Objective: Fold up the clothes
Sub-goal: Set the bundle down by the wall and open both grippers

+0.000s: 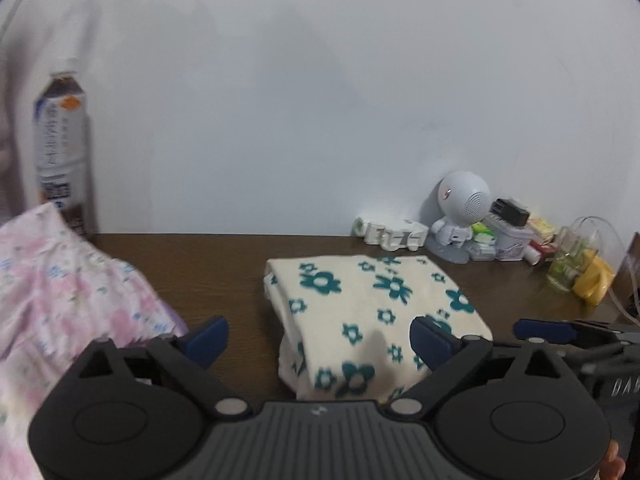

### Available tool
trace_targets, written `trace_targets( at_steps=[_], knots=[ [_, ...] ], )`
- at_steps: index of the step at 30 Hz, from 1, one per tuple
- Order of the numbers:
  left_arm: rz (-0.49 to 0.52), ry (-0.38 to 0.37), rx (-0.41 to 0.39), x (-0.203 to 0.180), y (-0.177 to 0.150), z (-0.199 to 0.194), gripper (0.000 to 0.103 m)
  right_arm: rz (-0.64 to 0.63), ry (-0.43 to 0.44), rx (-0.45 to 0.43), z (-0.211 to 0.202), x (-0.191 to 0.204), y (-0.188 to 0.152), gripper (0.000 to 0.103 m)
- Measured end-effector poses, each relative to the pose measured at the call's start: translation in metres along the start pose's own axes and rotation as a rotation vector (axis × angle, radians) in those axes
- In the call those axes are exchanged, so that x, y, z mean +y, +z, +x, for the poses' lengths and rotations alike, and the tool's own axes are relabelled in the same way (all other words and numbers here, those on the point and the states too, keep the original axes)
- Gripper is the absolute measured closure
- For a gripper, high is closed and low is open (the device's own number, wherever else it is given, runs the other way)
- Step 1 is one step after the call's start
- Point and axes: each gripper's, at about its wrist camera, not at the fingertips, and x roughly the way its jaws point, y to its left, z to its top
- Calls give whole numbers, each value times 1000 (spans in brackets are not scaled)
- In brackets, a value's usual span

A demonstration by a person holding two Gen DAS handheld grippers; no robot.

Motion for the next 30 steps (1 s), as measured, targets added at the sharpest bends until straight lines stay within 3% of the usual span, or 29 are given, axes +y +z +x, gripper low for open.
trace_targets(
  at_steps=[3, 9, 18, 30],
  knots=[
    [43, 72, 1, -11, -12, -12, 5, -43, -30, 14, -3, 12, -10, 1],
    [128, 142, -1, -26, -37, -27, 4, -61, -89, 30, -15, 28, -26, 0],
    [110, 205, 4, -39, -60, -55, 4, -90, -178, 64, -38, 47, -51, 0],
    [70, 226, 12, -57, -93, -106, 4, -98, -212, 64, -89, 67, -81, 0]
  ],
)
